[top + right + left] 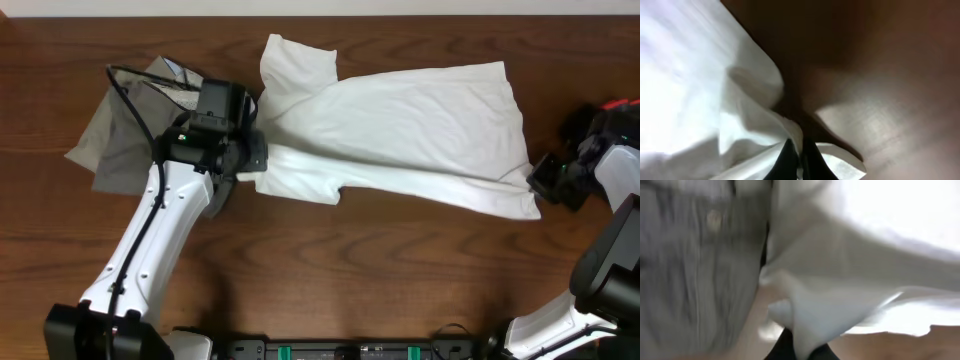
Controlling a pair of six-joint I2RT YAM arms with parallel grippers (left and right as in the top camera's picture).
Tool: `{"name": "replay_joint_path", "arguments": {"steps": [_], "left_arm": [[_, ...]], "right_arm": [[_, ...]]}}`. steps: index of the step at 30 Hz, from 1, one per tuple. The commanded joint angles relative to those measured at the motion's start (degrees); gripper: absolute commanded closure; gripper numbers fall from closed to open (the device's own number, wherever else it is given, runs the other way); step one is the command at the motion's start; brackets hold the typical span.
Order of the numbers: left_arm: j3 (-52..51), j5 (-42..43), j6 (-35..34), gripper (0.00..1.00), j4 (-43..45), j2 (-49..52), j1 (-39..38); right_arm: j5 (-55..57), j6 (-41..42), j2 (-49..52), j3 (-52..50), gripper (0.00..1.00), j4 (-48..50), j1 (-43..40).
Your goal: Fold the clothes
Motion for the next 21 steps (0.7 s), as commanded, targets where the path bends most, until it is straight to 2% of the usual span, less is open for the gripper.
{"name": "replay_joint_path", "arguments": {"steps": [1, 2, 3, 4, 6, 10, 13, 18, 19, 21], "left_arm": [[0.3, 0.4, 2.9, 0.92, 2.9, 3.1, 0.3], [0.3, 0.4, 2.9, 0.83, 3.6, 4.0, 0.3], [0.3, 0.4, 2.9, 0.63, 3.8, 5.1, 0.3], [0.3, 0.4, 2.9, 0.49, 3.4, 6.1, 0.3], [0.3, 2.4, 2.8, 0.31, 1.0, 7.3, 0.3], [0.3, 8.0, 2.9, 0.32, -4.5, 7.2, -0.2], [0.3, 10.7, 3.7, 0.36, -6.5, 6.1, -1.9], [0.0, 11.0, 5.2, 0.37, -8.1, 5.7, -8.7], [-0.4, 10.9, 5.2, 0.36, -7.6, 5.8, -10.2], [-1.1, 9.2, 5.2, 0.36, -6.4, 6.3, -13.1]], "right_arm": [[-4.2, -0.3, 0.3, 1.0, 0.99, 1.9, -0.5], [-4.8, -0.3, 0.3, 1.0, 0.99, 2.4, -0.5], [-5.2, -0.3, 0.3, 1.0, 0.99, 2.7, -0.5], [-5.3, -0.2, 0.3, 1.0, 0.99, 2.8, -0.4], [-5.3, -0.2, 0.3, 1.0, 0.99, 2.8, -0.4], [-5.3, -0.3, 0.3, 1.0, 0.99, 2.5, -0.4], [-5.3, -0.3, 0.3, 1.0, 0.99, 2.5, -0.4], [-5.3, -0.3, 0.3, 1.0, 0.96, 1.7, -0.4], [-5.3, -0.3, 0.3, 1.0, 0.95, 1.4, -0.4], [-5.3, -0.3, 0.3, 1.0, 0.87, 0.7, -0.4]]}}
